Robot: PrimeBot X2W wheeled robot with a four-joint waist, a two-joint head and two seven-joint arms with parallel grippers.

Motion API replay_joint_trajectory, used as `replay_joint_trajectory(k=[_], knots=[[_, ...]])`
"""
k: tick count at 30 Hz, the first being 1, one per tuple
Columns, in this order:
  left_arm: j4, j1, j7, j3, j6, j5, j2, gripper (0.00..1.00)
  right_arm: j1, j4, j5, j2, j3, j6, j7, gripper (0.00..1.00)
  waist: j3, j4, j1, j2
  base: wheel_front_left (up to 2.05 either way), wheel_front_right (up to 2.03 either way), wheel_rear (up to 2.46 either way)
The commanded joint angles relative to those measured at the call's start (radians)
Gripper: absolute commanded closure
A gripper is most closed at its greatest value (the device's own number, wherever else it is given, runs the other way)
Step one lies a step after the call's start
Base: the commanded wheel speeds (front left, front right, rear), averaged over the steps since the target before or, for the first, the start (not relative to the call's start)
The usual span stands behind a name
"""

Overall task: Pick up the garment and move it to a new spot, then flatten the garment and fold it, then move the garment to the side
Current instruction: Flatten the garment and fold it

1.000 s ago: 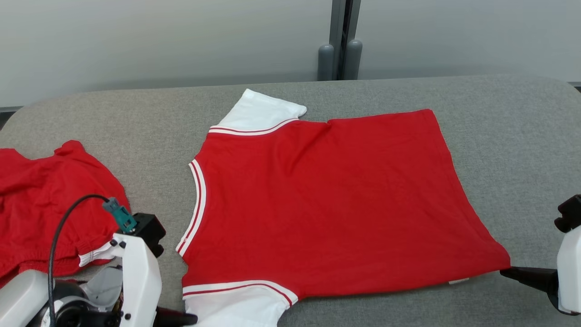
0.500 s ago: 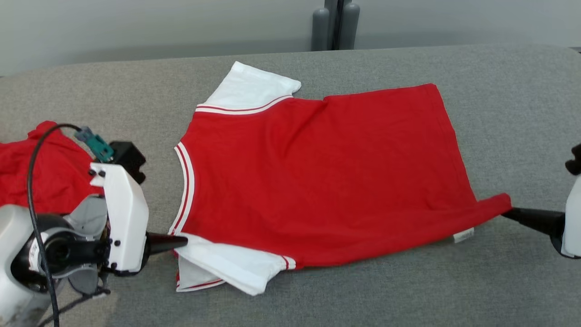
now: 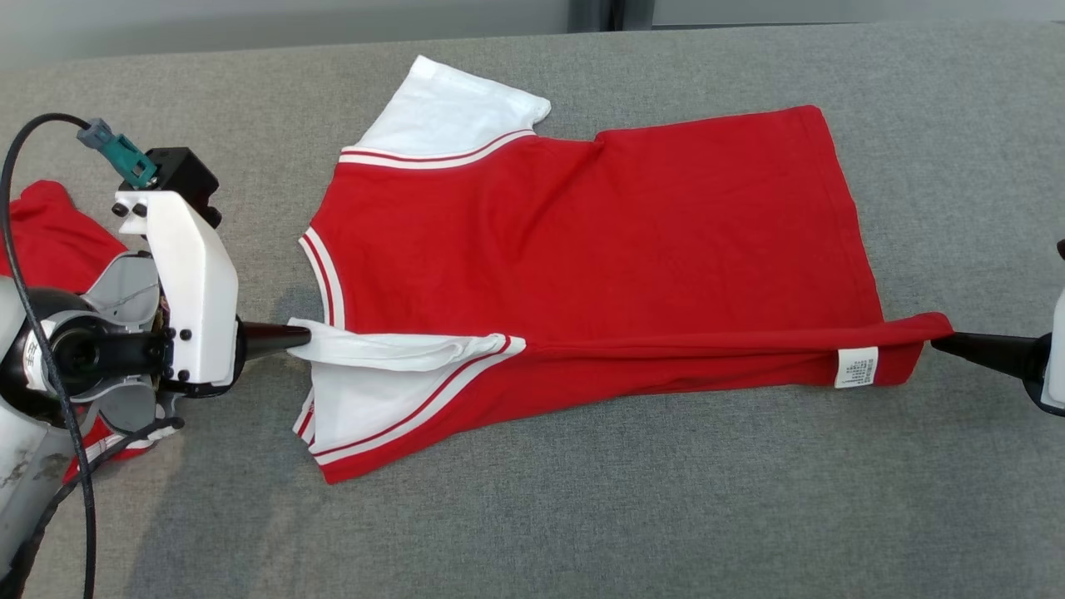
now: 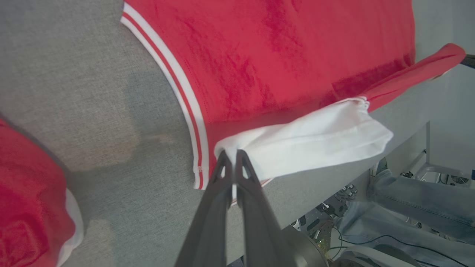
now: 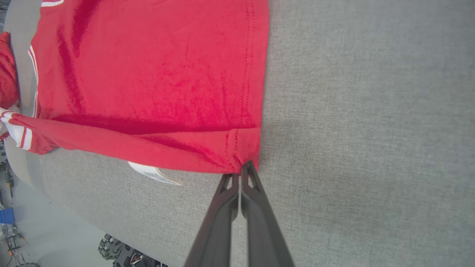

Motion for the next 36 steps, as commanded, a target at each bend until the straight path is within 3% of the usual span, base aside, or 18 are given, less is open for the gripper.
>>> replay_joint_trajectory(k=[1, 19, 30, 31, 32, 33, 34, 35, 36], knots=[[0.015, -0.029, -0.009, 0.003, -0.013, 0.011, -0.007, 1.00, -0.017, 0.004, 0.009, 0.008, 0.002, 0.000, 0.002, 1.00, 0.012, 0.001, 0.0000, 0.0000, 0.00, 0.00, 0.00], [0.201, -0.194, -0.071, -0.046, -0.084, 0.112, -0.090, 1.00, -0.130, 0.093, -0.025, 0.115, 0.022, 0.000, 0.012, 1.00, 0.094, -0.020, 0.0000, 0.0000, 0.00, 0.00, 0.00], [0.314, -0.263, -0.109, -0.078, -0.131, 0.160, -0.137, 1.00, -0.144, 0.120, -0.027, 0.147, 0.028, 0.000, -0.013, 1.00, 0.113, -0.023, 0.0000, 0.0000, 0.00, 0.00, 0.00], [0.321, -0.264, -0.112, -0.080, -0.131, 0.161, -0.140, 0.95, -0.144, 0.123, -0.028, 0.152, 0.028, 0.000, -0.015, 1.00, 0.112, -0.024, 0.0000, 0.0000, 0.00, 0.00, 0.00], [0.327, -0.266, -0.116, -0.081, -0.135, 0.163, -0.143, 0.64, -0.144, 0.125, -0.029, 0.157, 0.029, 0.000, -0.018, 0.95, 0.111, -0.024, 0.0000, 0.0000, 0.00, 0.00, 0.00], [0.333, -0.266, -0.119, -0.083, -0.137, 0.164, -0.144, 0.20, -0.144, 0.128, -0.030, 0.161, 0.028, 0.000, -0.025, 0.68, 0.109, -0.023, 0.0000, 0.0000, 0.00, 0.00, 0.00], [0.340, -0.266, -0.122, -0.084, -0.141, 0.165, -0.145, 0.00, -0.143, 0.130, -0.030, 0.164, 0.029, 0.000, -0.029, 0.55, 0.107, -0.023, 0.0000, 0.0000, 0.00, 0.00, 0.00], [0.347, -0.266, -0.125, -0.086, -0.142, 0.165, -0.147, 0.00, -0.142, 0.132, -0.033, 0.166, 0.029, 0.000, -0.036, 0.22, 0.104, -0.022, 0.0000, 0.0000, 0.00, 0.00, 0.00], [0.352, -0.264, -0.127, -0.088, -0.145, 0.165, -0.150, 0.00, -0.142, 0.134, -0.035, 0.168, 0.028, 0.000, -0.042, 0.00, 0.100, -0.020, 0.0000, 0.0000, 0.00, 0.00, 0.00]])
